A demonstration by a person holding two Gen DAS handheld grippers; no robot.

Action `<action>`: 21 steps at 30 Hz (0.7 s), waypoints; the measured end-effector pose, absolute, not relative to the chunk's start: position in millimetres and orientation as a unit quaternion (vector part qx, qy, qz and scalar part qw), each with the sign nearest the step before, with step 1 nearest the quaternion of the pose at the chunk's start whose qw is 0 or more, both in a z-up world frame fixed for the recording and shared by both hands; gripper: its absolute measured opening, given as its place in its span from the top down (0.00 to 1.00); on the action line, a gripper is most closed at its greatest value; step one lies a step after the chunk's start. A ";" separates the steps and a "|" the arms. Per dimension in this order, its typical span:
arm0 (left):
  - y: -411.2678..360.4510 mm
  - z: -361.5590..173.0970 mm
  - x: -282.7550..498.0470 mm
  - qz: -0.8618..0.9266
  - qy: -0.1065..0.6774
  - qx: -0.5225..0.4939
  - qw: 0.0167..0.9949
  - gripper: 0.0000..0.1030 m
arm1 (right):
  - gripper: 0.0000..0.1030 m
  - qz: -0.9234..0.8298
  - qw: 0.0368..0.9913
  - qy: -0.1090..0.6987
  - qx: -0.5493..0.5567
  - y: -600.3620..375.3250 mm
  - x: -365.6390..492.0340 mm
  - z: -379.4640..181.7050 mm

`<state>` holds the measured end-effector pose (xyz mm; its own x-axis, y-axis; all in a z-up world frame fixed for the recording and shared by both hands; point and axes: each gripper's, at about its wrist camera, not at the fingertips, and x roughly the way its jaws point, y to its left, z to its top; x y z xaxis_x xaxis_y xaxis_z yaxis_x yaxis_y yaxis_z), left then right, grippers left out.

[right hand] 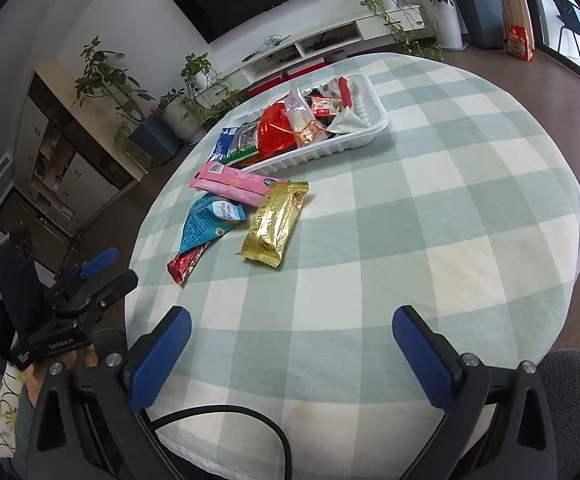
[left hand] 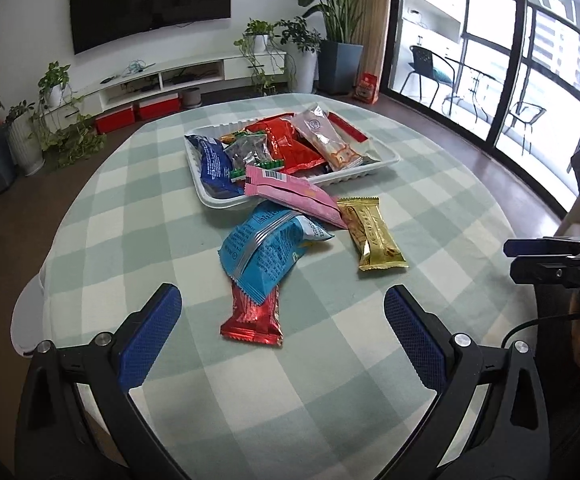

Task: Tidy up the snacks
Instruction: 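Grasp the blue packet with the left tool while the right tool grasps the gold packet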

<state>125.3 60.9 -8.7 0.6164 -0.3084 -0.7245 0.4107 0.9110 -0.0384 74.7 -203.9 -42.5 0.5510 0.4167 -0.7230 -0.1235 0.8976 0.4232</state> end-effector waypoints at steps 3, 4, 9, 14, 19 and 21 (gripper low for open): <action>55.2 -15.2 151.9 -0.225 0.402 0.090 0.883 0.01 | 0.00 0.153 0.869 0.448 0.146 -195.9 79.2 -44.4; 52.7 -17.3 160.0 -0.226 0.405 0.102 0.880 0.02 | 0.01 0.151 0.869 0.449 0.141 -193.4 81.3 -45.5; 37.1 -30.9 201.0 -0.254 0.421 0.150 0.858 0.08 | 0.01 0.153 0.866 0.458 0.133 -183.7 92.2 -52.2; 25.6 -45.6 228.1 -0.274 0.445 0.173 0.835 0.36 | 0.02 0.155 0.862 0.466 0.124 -176.4 102.0 -59.2; 18.1 -57.1 238.2 -0.278 0.458 0.191 0.822 0.42 | 0.02 0.151 0.857 0.477 0.121 -170.2 114.0 -65.7; 17.6 -57.6 241.5 -0.277 0.462 0.189 0.821 0.54 | 0.03 0.149 0.856 0.481 0.121 -167.8 119.3 -68.0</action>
